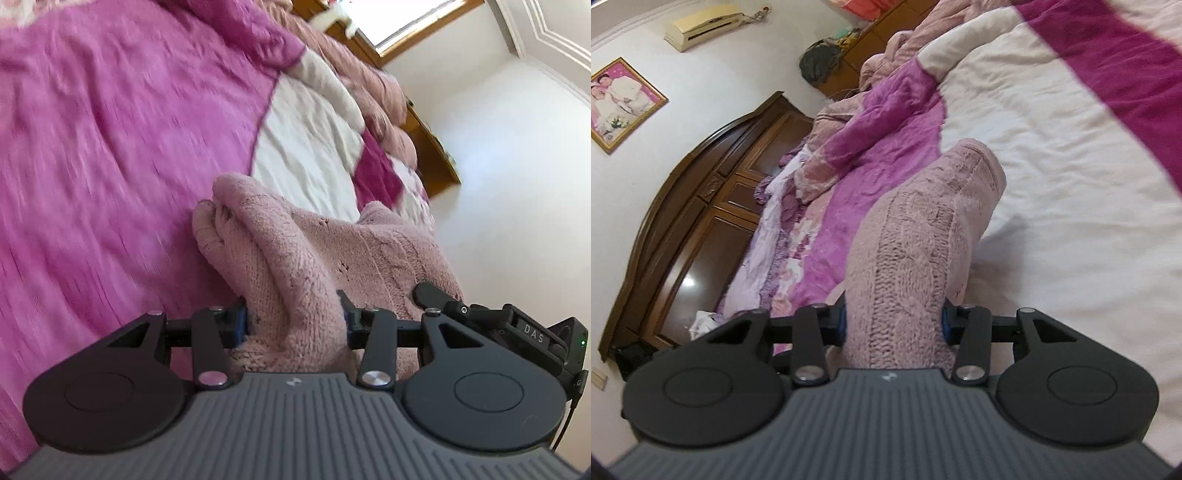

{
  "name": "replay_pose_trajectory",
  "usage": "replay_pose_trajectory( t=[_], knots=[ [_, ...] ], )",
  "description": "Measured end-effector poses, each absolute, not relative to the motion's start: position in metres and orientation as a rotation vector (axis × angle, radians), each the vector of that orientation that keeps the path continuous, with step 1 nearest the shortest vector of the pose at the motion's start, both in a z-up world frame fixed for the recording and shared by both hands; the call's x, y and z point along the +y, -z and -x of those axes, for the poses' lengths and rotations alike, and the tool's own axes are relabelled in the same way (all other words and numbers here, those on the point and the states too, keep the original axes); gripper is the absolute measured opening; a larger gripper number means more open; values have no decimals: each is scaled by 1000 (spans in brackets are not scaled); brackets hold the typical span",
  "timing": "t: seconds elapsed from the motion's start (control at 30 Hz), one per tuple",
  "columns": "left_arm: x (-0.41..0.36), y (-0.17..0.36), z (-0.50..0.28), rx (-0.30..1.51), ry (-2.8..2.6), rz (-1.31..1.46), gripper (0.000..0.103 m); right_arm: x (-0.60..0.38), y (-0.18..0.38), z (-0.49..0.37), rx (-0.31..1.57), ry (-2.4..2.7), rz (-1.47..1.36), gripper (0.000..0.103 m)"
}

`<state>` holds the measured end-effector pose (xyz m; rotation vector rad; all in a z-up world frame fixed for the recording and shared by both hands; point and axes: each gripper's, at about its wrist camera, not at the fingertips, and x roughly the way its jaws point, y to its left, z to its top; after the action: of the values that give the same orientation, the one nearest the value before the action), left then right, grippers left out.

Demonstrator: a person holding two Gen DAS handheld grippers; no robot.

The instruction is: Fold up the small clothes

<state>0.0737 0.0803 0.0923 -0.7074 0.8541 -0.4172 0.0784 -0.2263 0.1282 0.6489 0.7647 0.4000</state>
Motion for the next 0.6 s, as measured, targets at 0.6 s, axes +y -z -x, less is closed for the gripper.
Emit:
replay_pose_trajectory(
  t=[0.6],
  knots=[
    [24,-84,-13,882,288,319,51,-248,-59,-26,875,-196,-536,60]
  ],
)
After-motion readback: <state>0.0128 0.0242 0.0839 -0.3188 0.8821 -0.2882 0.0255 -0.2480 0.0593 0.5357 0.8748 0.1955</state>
